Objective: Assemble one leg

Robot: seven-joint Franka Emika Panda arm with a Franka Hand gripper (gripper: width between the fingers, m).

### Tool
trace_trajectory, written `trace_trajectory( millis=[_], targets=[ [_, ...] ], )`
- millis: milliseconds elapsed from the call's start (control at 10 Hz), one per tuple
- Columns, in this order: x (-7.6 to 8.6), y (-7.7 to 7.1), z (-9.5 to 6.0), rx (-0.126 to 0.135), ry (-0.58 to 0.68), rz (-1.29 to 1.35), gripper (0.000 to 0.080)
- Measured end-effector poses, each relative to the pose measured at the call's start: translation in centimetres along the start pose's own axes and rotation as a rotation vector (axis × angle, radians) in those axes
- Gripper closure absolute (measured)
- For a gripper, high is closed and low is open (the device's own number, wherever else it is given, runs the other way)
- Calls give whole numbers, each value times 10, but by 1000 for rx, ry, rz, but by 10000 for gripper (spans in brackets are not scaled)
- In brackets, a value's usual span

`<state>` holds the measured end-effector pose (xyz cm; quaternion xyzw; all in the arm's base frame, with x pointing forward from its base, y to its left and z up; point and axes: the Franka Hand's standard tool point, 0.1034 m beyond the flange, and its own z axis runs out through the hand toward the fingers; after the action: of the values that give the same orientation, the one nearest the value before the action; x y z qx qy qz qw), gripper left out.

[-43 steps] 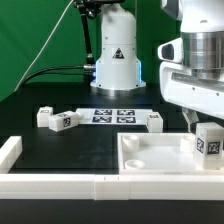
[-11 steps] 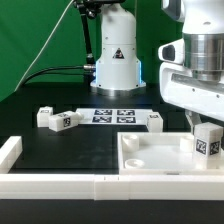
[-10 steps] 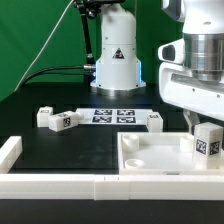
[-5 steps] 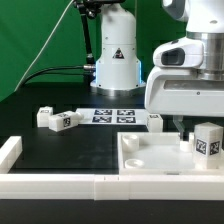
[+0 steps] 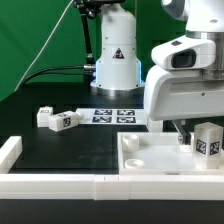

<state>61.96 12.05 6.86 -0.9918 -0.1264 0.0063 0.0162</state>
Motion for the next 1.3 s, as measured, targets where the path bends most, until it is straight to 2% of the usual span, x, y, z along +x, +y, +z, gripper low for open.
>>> trace_trajectory(
  millis=[100, 200, 300, 700, 1000, 1100, 1300],
  targets=[
    [0, 0, 0, -1, 0, -15, 331],
    [0, 0, 0, -1, 0, -9, 331],
    [0, 0, 0, -1, 0, -9, 514],
    [0, 1, 0, -1, 0, 24, 510],
    [0, 0, -2, -2, 2, 399, 509],
    [-1, 2, -2, 19, -1, 572, 509],
    [-1, 2, -1, 35, -5, 858, 509]
  ],
)
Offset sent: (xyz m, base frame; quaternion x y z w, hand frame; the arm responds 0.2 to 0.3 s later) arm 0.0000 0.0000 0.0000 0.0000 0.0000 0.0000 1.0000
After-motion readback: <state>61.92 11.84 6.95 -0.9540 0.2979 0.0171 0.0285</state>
